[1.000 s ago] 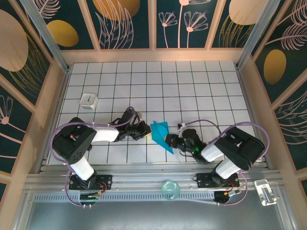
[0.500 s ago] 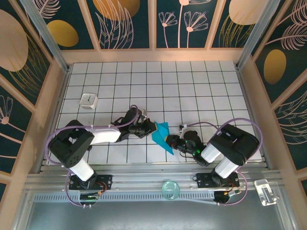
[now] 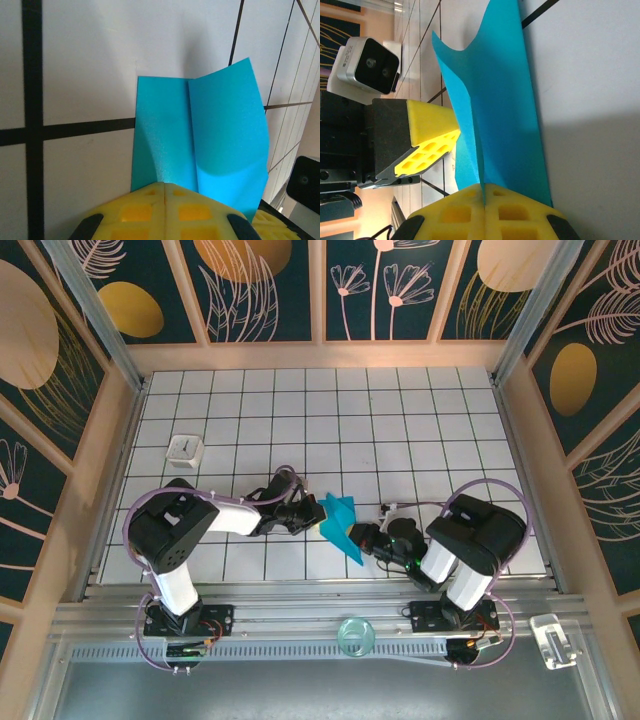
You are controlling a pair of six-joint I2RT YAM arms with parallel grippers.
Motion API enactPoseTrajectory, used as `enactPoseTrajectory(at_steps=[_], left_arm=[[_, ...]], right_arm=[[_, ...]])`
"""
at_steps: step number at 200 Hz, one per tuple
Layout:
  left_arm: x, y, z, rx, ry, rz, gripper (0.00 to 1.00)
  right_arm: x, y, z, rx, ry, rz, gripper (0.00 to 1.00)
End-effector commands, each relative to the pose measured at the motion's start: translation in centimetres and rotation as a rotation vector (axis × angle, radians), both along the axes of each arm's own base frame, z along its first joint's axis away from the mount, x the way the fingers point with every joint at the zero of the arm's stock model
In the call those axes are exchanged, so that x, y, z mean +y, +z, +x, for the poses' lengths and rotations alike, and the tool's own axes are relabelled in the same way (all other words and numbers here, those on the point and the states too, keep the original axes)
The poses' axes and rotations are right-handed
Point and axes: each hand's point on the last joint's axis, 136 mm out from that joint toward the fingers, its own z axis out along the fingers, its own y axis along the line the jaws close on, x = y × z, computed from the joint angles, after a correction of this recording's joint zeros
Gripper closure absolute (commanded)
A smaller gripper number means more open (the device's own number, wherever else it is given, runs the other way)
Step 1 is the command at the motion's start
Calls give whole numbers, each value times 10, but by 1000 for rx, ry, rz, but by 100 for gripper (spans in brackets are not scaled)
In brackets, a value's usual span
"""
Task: Fold a paper plane with a square sheet of paper (pick it up from the middle)
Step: Fourth fold the wing at the center of the table.
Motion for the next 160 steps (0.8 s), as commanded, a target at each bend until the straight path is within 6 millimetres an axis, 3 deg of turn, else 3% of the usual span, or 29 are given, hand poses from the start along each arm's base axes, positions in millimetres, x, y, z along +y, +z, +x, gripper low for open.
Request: enactPoseTrajectory(at_steps=[1, 68, 160], left_arm=[[7, -17, -1, -13, -2, 44, 100], [20, -34, -7, 7, -3, 130, 100], [17, -26, -2, -19, -23, 142, 100]], right_arm=[[-7, 2, 5, 9, -52, 30, 100], [-9, 6, 5, 13, -64, 52, 100], [-14, -23, -2, 95, -73, -12, 100]])
